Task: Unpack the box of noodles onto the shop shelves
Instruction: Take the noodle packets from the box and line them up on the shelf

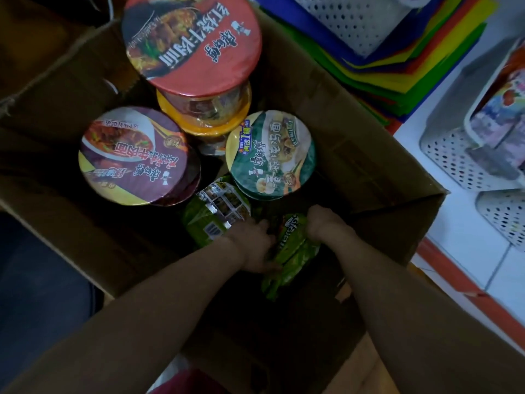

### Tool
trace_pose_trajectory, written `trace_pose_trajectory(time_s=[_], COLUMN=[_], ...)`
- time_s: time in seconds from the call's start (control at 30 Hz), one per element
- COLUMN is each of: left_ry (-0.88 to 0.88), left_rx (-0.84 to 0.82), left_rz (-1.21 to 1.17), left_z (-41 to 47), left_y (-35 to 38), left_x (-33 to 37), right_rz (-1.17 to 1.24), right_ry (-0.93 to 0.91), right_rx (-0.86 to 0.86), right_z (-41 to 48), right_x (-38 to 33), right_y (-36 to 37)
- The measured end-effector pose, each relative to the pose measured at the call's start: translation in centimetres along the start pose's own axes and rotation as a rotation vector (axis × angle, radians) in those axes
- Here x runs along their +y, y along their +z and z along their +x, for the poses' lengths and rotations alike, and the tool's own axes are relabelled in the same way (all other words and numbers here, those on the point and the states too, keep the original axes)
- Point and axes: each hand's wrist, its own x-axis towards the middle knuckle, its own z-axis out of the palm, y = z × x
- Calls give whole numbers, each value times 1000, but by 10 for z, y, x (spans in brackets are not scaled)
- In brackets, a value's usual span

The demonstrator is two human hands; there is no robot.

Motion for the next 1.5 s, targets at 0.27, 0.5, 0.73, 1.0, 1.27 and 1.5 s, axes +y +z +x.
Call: trace_pose_trajectory(time_s=[0.27, 0.5, 0.73, 1.0, 1.27, 1.5], left_ry=[-138, -160, -134, -43, 28, -10], left_rx=[115, 110, 331, 326, 574, 822], left_rz=[-88, 52, -2, -219, -590, -856], left_z=[-3, -7, -13, -43, -151, -265], left_y=[0, 1, 2, -3, -40, -136], left_x=[22, 33, 22, 27, 48, 79], right_rz=[506, 508, 671, 1146, 991, 841], right_ry=[123, 139, 91, 27, -146, -284], right_rx=[-29, 127, 181, 299, 481, 707], right_z=[5, -1, 2, -38, -147, -268], right_x=[-6, -1, 6, 0, 13, 29], right_y=[8, -1, -3, -13, -38, -99])
